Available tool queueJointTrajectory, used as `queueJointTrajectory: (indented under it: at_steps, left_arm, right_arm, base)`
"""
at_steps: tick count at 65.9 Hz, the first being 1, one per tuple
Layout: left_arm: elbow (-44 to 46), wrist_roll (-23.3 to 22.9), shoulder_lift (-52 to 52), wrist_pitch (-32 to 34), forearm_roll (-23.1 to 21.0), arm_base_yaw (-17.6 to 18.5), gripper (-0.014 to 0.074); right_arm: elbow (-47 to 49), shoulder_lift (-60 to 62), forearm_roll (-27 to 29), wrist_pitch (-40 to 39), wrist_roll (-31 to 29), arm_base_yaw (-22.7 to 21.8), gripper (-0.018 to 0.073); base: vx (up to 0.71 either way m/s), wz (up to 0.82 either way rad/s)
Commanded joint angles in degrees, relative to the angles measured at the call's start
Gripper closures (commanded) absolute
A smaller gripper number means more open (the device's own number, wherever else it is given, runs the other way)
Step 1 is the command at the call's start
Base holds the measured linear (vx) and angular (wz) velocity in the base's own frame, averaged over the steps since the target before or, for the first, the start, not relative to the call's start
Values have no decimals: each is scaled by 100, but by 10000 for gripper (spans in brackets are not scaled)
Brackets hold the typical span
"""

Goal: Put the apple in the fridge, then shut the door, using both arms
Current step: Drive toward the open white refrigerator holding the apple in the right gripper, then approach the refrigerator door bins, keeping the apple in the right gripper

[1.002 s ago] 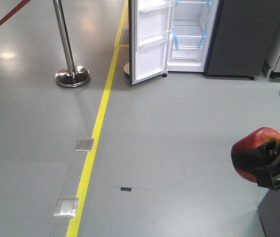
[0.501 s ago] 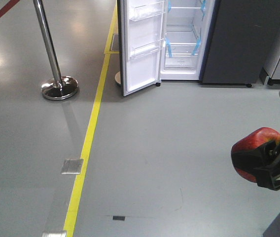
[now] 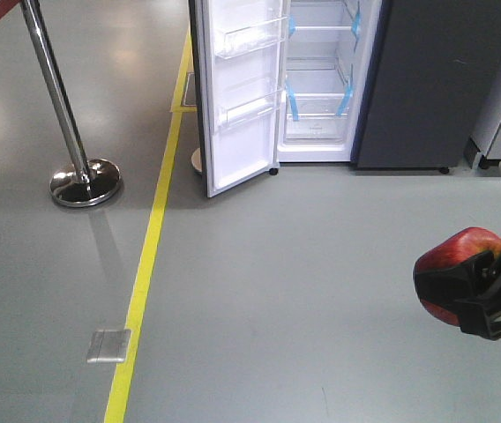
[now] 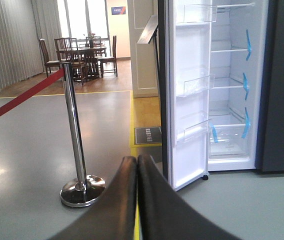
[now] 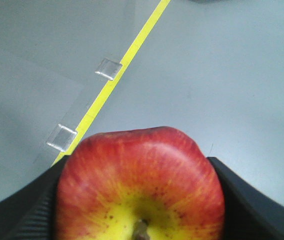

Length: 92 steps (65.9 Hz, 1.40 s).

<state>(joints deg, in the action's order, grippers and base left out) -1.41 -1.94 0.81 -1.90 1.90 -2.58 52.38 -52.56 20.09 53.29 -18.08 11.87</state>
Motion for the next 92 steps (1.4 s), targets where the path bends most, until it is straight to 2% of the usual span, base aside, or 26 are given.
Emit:
queueJointTrajectory:
  at_steps: [1,92]
  left_arm:
    - [-142,-41,6,402,-12,-21,603]
    - [-142,-41,6,402,-12,-21,603]
  right_arm:
    - [158,50,111,-319,-59,-9,417]
    - [158,50,111,-319,-59,-9,417]
  base:
    - [34,1]
    - [30,1]
